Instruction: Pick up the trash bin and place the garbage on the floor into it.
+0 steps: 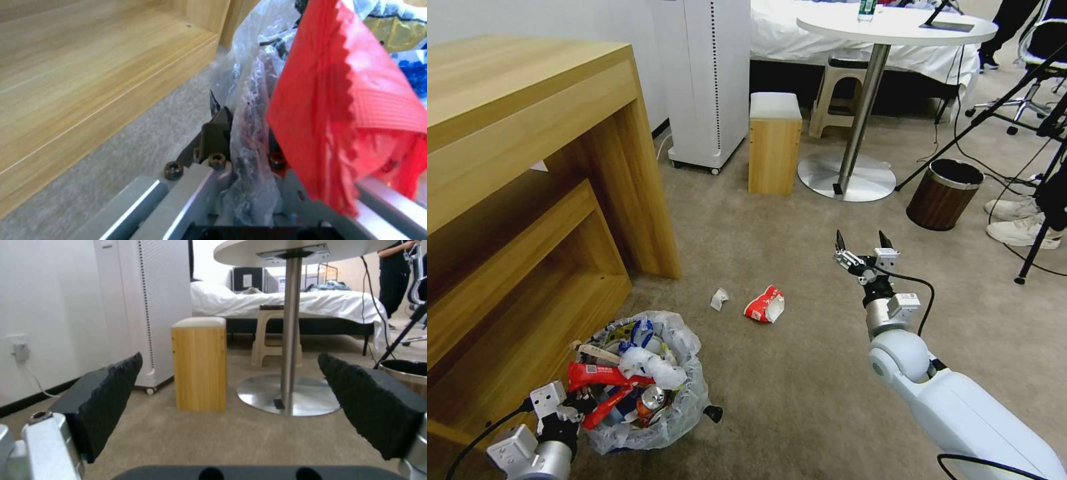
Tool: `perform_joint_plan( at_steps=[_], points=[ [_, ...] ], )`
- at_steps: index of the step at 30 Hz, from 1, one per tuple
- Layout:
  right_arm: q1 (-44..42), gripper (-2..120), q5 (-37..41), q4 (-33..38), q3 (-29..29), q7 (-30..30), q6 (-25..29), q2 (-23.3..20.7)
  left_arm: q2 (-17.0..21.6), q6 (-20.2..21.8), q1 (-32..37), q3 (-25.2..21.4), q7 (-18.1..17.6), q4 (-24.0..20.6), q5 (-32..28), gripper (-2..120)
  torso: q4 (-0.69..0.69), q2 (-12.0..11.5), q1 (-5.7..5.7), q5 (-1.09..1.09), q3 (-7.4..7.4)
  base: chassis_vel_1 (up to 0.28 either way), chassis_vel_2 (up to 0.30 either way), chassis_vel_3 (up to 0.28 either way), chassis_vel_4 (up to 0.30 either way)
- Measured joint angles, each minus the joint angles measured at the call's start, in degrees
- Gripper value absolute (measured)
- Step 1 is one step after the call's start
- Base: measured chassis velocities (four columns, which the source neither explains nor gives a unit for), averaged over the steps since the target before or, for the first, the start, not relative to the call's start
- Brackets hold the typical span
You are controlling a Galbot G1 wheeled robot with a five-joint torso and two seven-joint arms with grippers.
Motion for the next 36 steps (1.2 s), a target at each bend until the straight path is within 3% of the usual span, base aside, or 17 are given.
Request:
perform_joint_plan(
  at_steps=[11, 23, 36],
  points=[
    [0.2, 100, -0.1, -0.3, -0.3, -0.3, 0.3, -0.1, 2.8, 1.9, -0.1, -1.3, 0.7, -0.3, -2.2, 1, 0.0, 0.0, 0.0, 0.0, 0.0, -0.124, 0.123, 0.117, -0.123],
    [1.1, 100, -0.1, -1.5, -0.8, -1.0, 1.0, 0.2, 7.5, 2.0, 2.5, -2.7, 6.8, -1.1, -3.1, 1, 0.0, 0.0, -0.01, 0.02, 0.0, -0.122, 0.123, 0.129, -0.125],
    [2.3, 100, -1.4, -2.9, -2.7, -0.7, 2.3, 1.3, 7.2, 2.2, 0.7, -2.5, 4.5, 0.5, -3.7, 1, 0.0, 0.0, 0.0, 0.01, 0.0, -0.095, 0.096, 0.09, -0.098]
  ],
)
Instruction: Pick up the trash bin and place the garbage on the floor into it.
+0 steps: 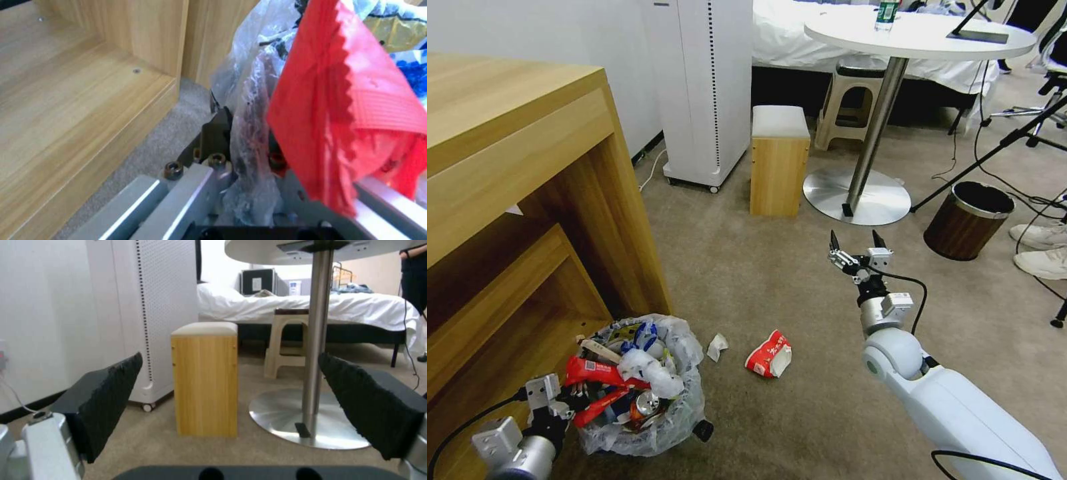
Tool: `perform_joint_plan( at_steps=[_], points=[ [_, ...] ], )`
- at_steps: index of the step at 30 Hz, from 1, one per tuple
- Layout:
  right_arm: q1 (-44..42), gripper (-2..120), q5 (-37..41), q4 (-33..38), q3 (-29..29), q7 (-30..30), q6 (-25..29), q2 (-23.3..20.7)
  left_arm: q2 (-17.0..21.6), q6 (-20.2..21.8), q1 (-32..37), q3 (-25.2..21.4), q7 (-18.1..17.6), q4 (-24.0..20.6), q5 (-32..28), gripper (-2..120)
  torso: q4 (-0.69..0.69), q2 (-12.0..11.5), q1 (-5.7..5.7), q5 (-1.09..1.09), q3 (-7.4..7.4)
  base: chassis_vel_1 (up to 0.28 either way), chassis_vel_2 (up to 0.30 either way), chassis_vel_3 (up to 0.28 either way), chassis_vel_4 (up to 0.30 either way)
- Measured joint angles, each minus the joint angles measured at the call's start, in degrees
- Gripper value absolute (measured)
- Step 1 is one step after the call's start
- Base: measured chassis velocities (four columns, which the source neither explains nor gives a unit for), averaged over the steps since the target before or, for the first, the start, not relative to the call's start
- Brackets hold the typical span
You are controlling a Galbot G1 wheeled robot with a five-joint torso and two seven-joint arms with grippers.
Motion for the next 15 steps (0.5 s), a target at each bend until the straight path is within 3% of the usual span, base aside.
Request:
perform_joint_plan(
  at_steps=[15],
  points=[
    [0.6, 100, 0.0, -0.8, -0.6, -0.3, 0.7, 0.3, -0.8, -0.2, -0.3, 0.0, -0.3, 0.5, 0.2, 1, 0.0, 0.0, 0.0, 0.0, 0.0, 0.0, 0.0, 0.0, 0.0]
  ],
)
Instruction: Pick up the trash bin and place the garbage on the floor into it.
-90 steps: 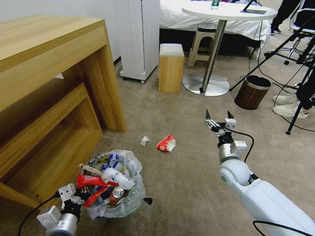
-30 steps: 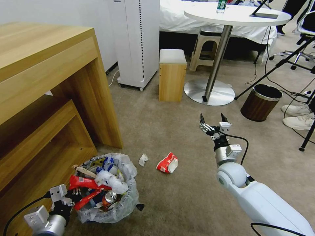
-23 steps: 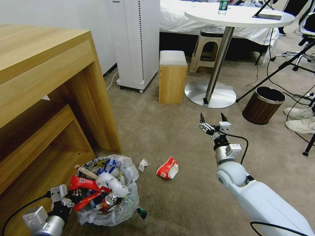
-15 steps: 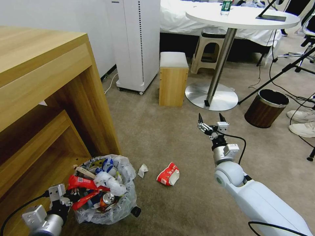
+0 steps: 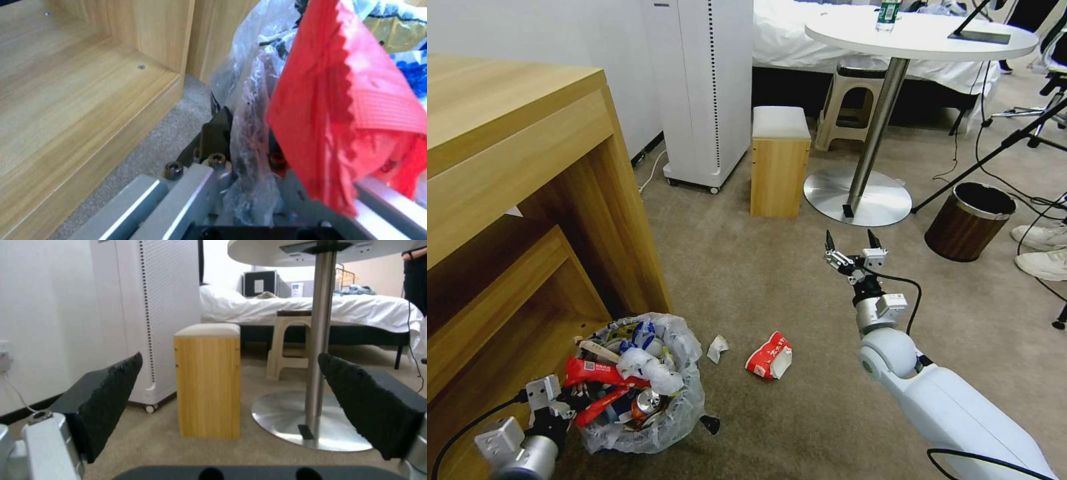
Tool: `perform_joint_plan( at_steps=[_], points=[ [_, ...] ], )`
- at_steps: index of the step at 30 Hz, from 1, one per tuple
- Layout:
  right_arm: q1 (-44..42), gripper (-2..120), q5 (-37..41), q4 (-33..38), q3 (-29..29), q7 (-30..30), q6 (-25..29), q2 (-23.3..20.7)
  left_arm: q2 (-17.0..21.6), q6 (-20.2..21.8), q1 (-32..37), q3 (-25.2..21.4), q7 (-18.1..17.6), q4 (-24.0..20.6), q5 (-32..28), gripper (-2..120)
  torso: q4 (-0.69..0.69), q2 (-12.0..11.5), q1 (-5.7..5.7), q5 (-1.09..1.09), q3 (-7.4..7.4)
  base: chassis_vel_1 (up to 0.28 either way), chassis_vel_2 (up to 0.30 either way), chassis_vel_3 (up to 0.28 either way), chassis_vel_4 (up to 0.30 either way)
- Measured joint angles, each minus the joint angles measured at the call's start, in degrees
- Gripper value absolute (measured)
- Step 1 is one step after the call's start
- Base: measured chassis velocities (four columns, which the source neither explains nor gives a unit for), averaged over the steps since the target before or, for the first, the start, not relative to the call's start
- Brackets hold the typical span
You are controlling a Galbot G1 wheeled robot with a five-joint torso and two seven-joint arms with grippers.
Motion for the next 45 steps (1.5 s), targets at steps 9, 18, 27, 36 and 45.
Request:
perform_joint_plan(
  at_steps=[9, 18, 27, 36, 45],
  points=[
    [-0.1, 100, 0.0, 0.5, -0.3, -0.1, -0.2, -0.2, -0.6, -0.3, 0.4, 0.0, 0.0, -0.1, 0.4, 1, 0.0, 0.0, 0.0, 0.0, 0.0, 0.0, 0.0, 0.0, 0.0],
    [-0.7, 100, 15.2, 5.4, -6.2, 5.3, -12.1, -2.6, -1.9, -1.0, 0.7, 0.6, 0.0, -0.2, 1.3, 1, 0.0, 0.0, 0.0, -0.01, 0.0, 0.0, 0.0, 0.0, 0.0],
    [0.4, 100, 29.9, 2.2, -14.4, 15.7, -23.9, 1.0, -3.5, -2.1, 0.1, 1.3, 0.2, 0.8, 2.5, 1, 0.01, 0.0, 0.0, -0.01, 0.0, 0.0, 0.0, 0.0, 0.0],
    [1.2, 100, 29.3, -10.6, -14.6, 18.1, -24.5, 11.8, -4.2, -2.5, -0.5, 1.8, 0.3, 1.6, 3.0, 1, 0.0, 0.0, 0.0, 0.02, 0.0, 0.0, 0.0, 0.0, 0.0],
    [2.8, 97, 28.5, -16.4, -16.2, 17.1, -24.3, 18.7, -4.8, -2.6, -1.2, 2.0, 0.3, 2.3, 3.4, 1, 0.01, 0.0, 0.0, 0.0, 0.0, 0.0, 0.0, 0.0, 0.0]
  ],
)
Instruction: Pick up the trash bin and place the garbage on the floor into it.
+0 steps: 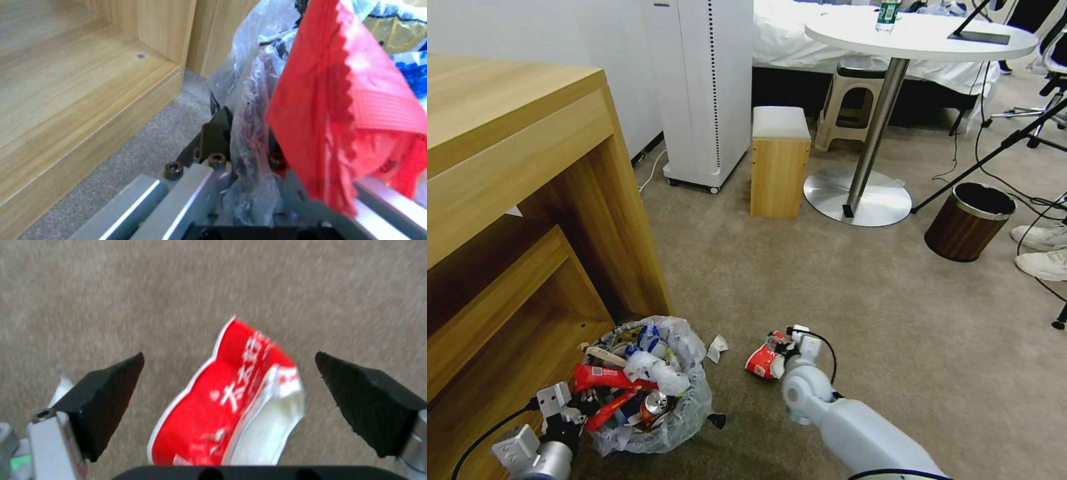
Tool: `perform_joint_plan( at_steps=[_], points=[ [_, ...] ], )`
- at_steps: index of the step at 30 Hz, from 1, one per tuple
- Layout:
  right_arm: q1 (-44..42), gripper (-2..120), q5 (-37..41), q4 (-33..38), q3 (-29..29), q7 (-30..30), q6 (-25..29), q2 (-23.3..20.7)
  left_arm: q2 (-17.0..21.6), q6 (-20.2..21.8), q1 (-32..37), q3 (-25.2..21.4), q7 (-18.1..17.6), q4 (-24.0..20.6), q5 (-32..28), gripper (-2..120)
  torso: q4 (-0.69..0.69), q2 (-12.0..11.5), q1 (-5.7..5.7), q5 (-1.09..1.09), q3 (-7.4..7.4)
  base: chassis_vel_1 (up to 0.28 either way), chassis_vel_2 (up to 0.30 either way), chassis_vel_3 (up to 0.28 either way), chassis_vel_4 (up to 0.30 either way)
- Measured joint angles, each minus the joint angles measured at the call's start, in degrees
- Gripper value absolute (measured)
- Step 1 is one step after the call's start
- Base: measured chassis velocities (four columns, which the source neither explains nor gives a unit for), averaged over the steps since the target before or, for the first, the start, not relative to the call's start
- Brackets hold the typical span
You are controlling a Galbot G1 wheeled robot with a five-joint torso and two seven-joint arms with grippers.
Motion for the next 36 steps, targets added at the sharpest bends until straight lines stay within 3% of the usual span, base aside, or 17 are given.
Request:
perform_joint_plan(
  at_steps=[5, 13, 19, 31, 34, 36],
  points=[
    [-0.3, 96, -1.2, -2.5, -0.5, 0.1, 0.0, 1.4, -0.4, -0.1, -0.6, 0.2, 0.0, 0.4, 0.1, 1, -0.01, 0.0, 0.0, 0.0, 0.0, 0.0, 0.0, 0.0, 0.0],
    [-0.4, 84, -2.6, -6.7, -1.5, -0.7, 0.7, 3.1, -0.8, -0.4, -0.8, 0.7, 0.0, 0.7, 0.6, 1, -0.01, 0.0, 0.0, 0.0, 0.0, 0.0, 0.0, 0.0, 0.0],
    [-0.9, 60, -4.7, -10.1, -2.7, -1.4, 2.0, 4.3, -0.8, -0.7, -0.3, 0.7, 0.0, 0.0, 0.6, 1, -0.01, 0.0, 0.0, 0.01, 0.0, 0.0, 0.0, 0.0, 0.0],
    [-2.3, 19, -6.6, -9.1, -3.0, -2.9, 3.9, 3.2, -0.6, -1.1, -0.1, 0.9, 0.1, 0.1, 0.6, 1, 0.0, 0.0, 0.0, 0.01, 0.0, 0.0, 0.0, 0.0, 0.0],
    [-3.6, 5, -8.9, -5.6, -2.8, -9.0, 10.0, 0.5, -0.5, -1.1, -0.3, 0.9, 0.1, 0.2, 0.6, 1, 0.0, 0.0, 0.0, 0.02, 0.0, 0.0, 0.0, 0.0, 0.0],
    [-3.9, 1, -9.6, -4.9, -2.7, -10.1, 11.2, -0.1, -0.5, -1.2, -0.4, 0.8, 0.1, 0.2, 0.6, 1, 0.0, 0.0, 0.0, 0.01, 0.0, 0.0, 0.0, 0.0, 0.0]
  ],
)
